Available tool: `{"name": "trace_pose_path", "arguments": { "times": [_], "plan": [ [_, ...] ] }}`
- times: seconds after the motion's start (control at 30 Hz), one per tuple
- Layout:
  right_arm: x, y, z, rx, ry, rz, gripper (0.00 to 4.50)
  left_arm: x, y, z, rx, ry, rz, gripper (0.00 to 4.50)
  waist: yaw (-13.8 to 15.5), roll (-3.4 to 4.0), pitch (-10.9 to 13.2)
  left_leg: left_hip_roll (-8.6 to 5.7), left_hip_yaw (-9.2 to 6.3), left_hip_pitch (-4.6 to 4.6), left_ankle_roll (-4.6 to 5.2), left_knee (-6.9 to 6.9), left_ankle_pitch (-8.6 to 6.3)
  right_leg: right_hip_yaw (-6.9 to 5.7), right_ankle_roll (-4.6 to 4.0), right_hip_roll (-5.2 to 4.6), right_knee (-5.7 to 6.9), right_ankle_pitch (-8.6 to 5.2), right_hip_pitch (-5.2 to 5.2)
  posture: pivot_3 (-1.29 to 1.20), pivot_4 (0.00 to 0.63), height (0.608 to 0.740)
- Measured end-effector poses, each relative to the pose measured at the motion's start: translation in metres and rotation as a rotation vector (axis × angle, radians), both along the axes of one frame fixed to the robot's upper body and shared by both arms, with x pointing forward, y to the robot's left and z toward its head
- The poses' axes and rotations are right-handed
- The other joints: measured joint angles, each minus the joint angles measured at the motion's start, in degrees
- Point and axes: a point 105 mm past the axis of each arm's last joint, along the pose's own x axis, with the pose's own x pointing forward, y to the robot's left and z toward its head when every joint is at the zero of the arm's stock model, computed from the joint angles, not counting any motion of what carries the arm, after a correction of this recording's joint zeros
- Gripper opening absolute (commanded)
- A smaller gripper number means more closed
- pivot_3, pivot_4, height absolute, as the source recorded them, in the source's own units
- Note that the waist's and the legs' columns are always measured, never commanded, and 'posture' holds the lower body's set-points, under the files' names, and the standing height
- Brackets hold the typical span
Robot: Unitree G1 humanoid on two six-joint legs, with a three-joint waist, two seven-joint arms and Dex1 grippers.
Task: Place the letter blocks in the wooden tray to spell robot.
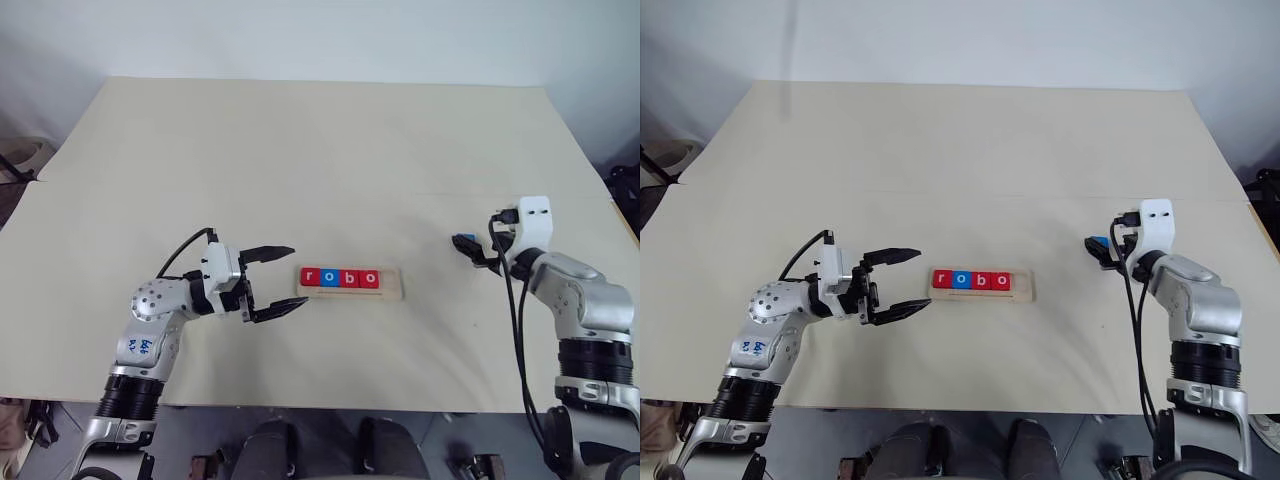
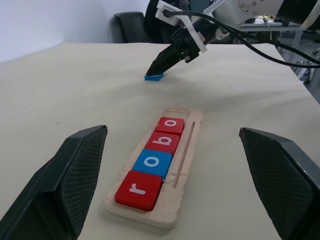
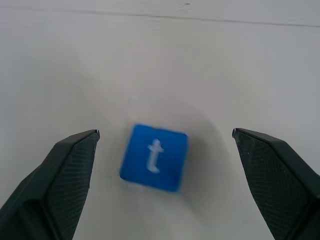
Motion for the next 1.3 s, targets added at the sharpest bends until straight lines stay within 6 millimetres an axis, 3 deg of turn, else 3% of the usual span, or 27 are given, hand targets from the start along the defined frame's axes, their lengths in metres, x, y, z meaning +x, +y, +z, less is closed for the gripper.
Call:
{"name": "trace_pose_path", "arguments": {
  "times": [0.13, 0.17, 0.23, 0.47, 0.73, 0.9, 1.1, 1.3],
  "plan": [
    [0.002, 0.001, -0.005, -0.012, 0.040, -0.046, 4.47, 0.000, 0.000, -0.001, -0.001, 0.003, 0.004, 4.50, -0.01, 0.00, 0.00, 0.00, 0.00, -0.01, 0.00, 0.00, 0.00, -0.01, 0.00, 0.00, 0.01, 0.00, -0.01, 0.00, 0.150, 0.740],
    [0.002, -0.001, -0.006, -0.024, 0.048, -0.066, 4.30, 0.000, 0.000, -0.001, 0.000, 0.004, 0.004, 4.50, -0.02, 0.00, 0.00, 0.00, 0.00, -0.01, 0.00, 0.00, 0.00, -0.01, 0.00, 0.00, 0.01, 0.00, -0.01, 0.00, 0.150, 0.740],
    [0.001, -0.004, -0.006, -0.040, 0.064, -0.100, 3.83, 0.000, 0.001, -0.001, 0.001, 0.004, 0.005, 4.50, -0.07, 0.00, 0.00, 0.01, 0.00, 0.00, 0.00, 0.00, 0.00, -0.01, 0.00, 0.00, 0.01, 0.00, -0.01, 0.00, 0.150, 0.740],
    [-0.004, 0.006, -0.006, -0.050, 0.083, -0.102, 1.45, 0.000, 0.001, -0.001, 0.003, 0.011, 0.004, 4.50, -0.14, 0.01, 0.00, 0.02, 0.02, -0.01, 0.00, -0.01, 0.00, 0.01, 0.00, 0.01, 0.01, 0.00, -0.03, 0.00, 0.150, 0.740],
    [-0.021, 0.015, -0.008, -0.067, 0.105, -0.068, 1.45, 0.000, -0.001, 0.000, 0.004, 0.006, -0.010, 4.50, -0.10, 0.01, 0.00, 0.02, 0.02, -0.02, 0.00, -0.02, 0.00, 0.01, 0.00, 0.01, 0.00, 0.00, -0.05, 0.00, 0.150, 0.740],
    [-0.051, 0.045, -0.016, -0.058, 0.133, 0.003, 1.45, -0.001, -0.004, 0.000, 0.006, 0.007, -0.033, 4.50, -0.06, 0.01, -0.01, 0.02, 0.01, -0.02, 0.00, -0.04, 0.00, 0.01, 0.00, 0.01, 0.00, 0.00, -0.06, 0.00, 0.150, 0.740],
    [-0.076, 0.064, -0.022, -0.042, 0.150, 0.005, 1.45, -0.003, -0.006, -0.002, 0.010, 0.021, -0.055, 4.50, -0.07, 0.01, -0.01, 0.02, 0.00, -0.02, 0.00, -0.04, 0.00, 0.02, 0.00, 0.02, -0.01, 0.00, -0.06, 0.00, 0.150, 0.740],
    [-0.081, 0.064, -0.018, -0.024, 0.173, 0.030, 3.48, -0.003, -0.006, -0.002, 0.013, 0.028, -0.061, 4.50, -0.03, 0.01, -0.01, 0.00, 0.00, -0.04, 0.02, -0.05, -0.01, 0.03, -0.01, 0.01, -0.03, 0.00, -0.07, 0.00, 0.150, 0.740]
  ]
}}
